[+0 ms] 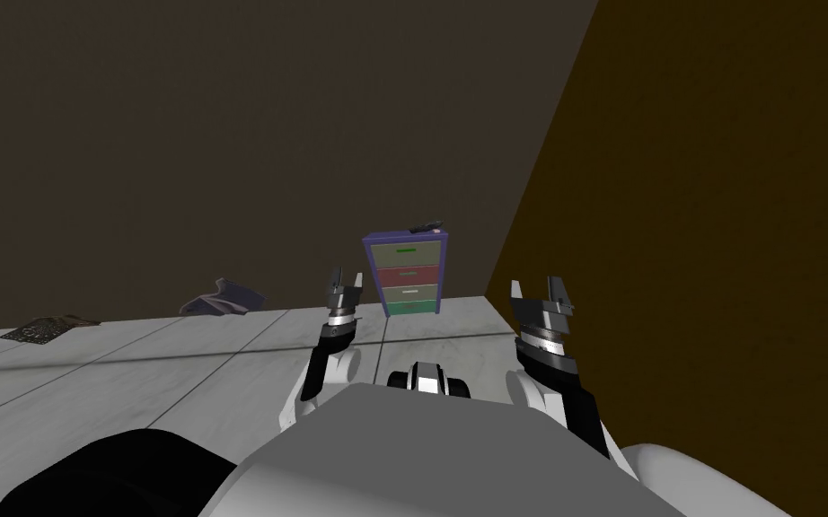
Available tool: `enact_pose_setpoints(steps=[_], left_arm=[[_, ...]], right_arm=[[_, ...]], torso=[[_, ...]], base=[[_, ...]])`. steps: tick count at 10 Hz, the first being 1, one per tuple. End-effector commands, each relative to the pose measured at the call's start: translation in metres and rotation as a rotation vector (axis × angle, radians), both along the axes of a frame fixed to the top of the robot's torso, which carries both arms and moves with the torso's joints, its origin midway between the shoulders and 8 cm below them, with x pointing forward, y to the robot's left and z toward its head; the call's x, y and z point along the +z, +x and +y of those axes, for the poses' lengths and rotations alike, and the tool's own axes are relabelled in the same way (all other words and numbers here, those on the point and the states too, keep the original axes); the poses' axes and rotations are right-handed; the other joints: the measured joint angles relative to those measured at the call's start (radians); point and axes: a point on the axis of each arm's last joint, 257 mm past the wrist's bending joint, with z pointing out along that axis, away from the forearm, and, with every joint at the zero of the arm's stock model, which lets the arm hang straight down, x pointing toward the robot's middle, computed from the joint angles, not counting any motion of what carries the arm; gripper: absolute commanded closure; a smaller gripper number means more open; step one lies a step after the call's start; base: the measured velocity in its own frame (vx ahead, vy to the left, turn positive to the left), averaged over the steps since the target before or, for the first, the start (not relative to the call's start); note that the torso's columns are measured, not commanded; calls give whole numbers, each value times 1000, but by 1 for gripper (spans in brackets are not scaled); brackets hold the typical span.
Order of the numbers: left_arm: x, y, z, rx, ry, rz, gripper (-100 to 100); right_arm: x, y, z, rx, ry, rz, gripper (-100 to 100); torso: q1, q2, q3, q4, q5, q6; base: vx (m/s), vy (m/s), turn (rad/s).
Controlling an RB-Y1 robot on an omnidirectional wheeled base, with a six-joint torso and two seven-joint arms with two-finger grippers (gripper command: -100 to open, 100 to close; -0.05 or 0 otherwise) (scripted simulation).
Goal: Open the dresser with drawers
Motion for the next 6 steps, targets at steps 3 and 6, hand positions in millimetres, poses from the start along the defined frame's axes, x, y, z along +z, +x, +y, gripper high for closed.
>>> enact_pose_setpoints(steps=[3,6], left_arm=[[-16,21,2,-15,14,87,-100],[-28,34,7,-16,3,145,-100]], right_arm=[[0,0,0,0,0,0,0],[0,0,0,0,0,0,0]], torso=[[0,2,1,1,0,0],[0,1,0,1,0,0]], base=[[113,-27,19],[124,-29,17]])
